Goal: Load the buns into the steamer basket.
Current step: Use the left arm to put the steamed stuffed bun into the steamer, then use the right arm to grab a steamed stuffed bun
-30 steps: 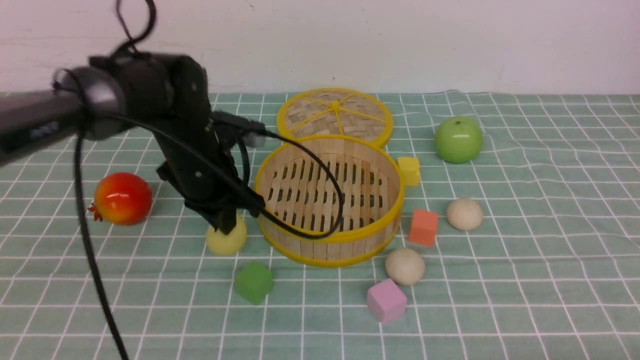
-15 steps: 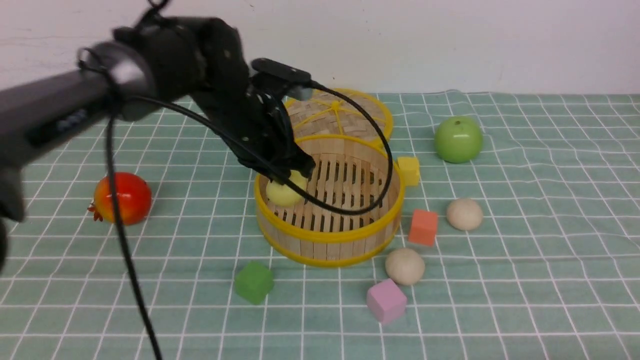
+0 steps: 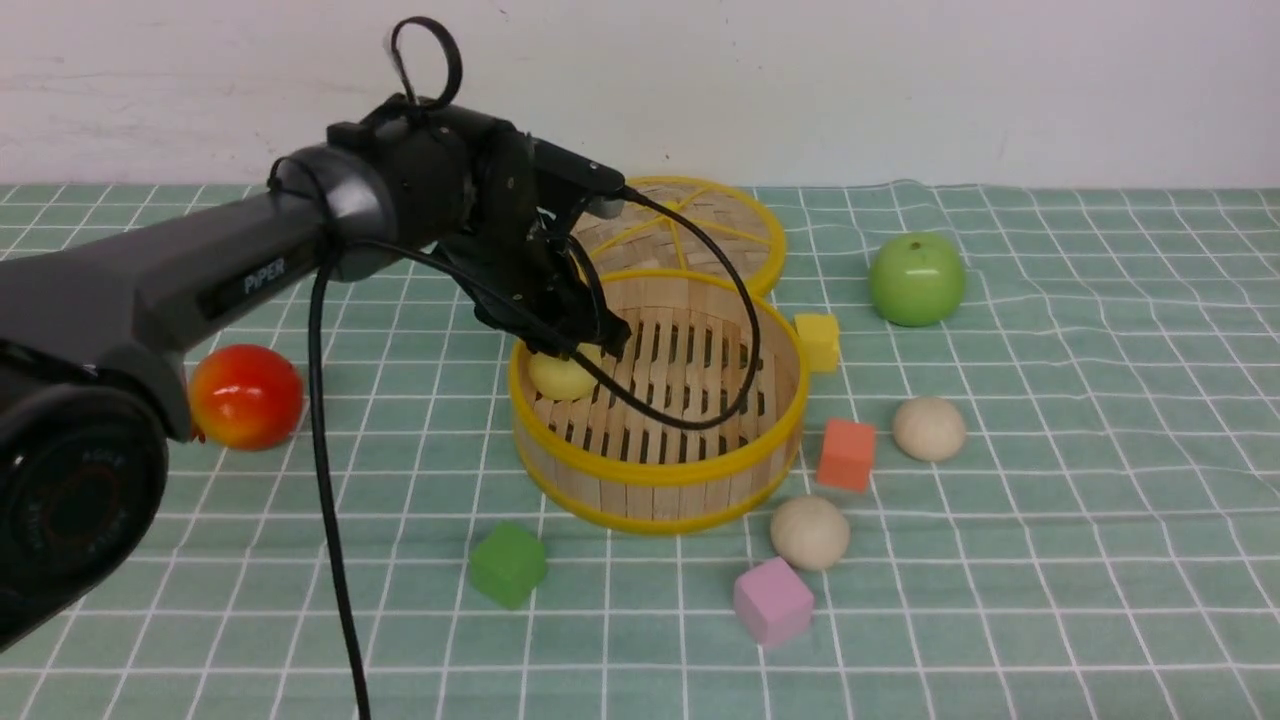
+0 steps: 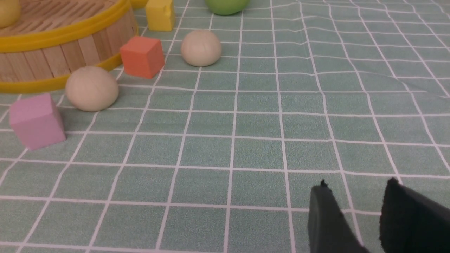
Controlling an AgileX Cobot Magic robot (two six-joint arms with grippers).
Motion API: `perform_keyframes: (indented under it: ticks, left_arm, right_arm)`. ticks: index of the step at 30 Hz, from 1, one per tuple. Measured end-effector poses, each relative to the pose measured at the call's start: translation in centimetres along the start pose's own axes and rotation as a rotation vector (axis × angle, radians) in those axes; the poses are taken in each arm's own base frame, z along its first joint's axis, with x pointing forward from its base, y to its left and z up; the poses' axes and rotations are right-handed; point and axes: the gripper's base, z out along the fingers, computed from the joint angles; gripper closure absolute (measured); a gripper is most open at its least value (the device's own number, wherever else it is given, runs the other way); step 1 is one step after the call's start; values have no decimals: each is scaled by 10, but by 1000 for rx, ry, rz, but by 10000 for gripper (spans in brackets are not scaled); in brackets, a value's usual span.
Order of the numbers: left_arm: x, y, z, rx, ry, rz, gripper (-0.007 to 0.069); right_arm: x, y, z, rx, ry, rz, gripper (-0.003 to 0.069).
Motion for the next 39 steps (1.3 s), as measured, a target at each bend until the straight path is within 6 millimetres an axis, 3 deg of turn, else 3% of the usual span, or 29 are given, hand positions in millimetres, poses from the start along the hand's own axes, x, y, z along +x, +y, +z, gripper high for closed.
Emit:
perform_keyframes:
  ticks: [3, 5, 7, 10, 14, 16, 18, 20, 22, 25, 26, 27, 28, 31, 33, 35, 39]
  left_arm:
    - [0, 0, -5, 4, 10, -4, 246]
    - [-1, 0, -12, 10, 17, -11, 227]
    - [-4, 1, -40, 19, 31, -23, 218]
    - [-11, 4, -92, 22, 12, -68, 307]
    - [-11, 5, -162, 44, -20, -176, 569]
    - [-8, 4, -199, 67, -50, -202, 638]
    - [0, 2, -231, 88, -94, -213, 638]
    - [6, 1, -244, 99, -115, -215, 638]
    - [32, -4, -274, 128, -183, -217, 638]
    - [68, -10, -292, 143, -271, -215, 638]
    - [71, -11, -292, 145, -277, -217, 638]
    - [96, -16, -296, 160, -315, -232, 638]
    - [106, -18, -297, 166, -331, -240, 638]
    - [161, -28, -297, 202, -419, -277, 638]
    - [179, -31, -294, 213, -442, -285, 638]
    - [216, -37, -292, 222, -540, -291, 638]
    - [259, -42, -290, 215, -704, -317, 638]
  right_arm:
    - [0, 0, 0, 0, 0, 0, 419]
    - [0, 0, 0, 0, 0, 0, 419]
    - [0, 0, 0, 0, 0, 0, 419]
    - [0, 0, 0, 0, 0, 0, 419]
    - [0, 0, 0, 0, 0, 0, 419]
    - [0, 0, 0, 0, 0, 0, 419]
    - [0, 0, 0, 0, 0, 0, 419]
    - [0, 0, 0, 0, 0, 0, 419]
    - [0, 0, 0, 0, 0, 0, 419]
    - [0, 0, 0, 0, 0, 0, 419]
    - [0, 0, 0, 0, 0, 0, 419]
    - [0, 0, 0, 0, 0, 0, 419]
    - [0, 0, 0, 0, 0, 0, 419]
    - [0, 0, 0, 0, 0, 0, 419]
    - [0, 0, 0, 0, 0, 0, 419]
    - [0, 0, 0, 0, 0, 0, 419]
    - [0, 0, 0, 3, 0, -8, 419]
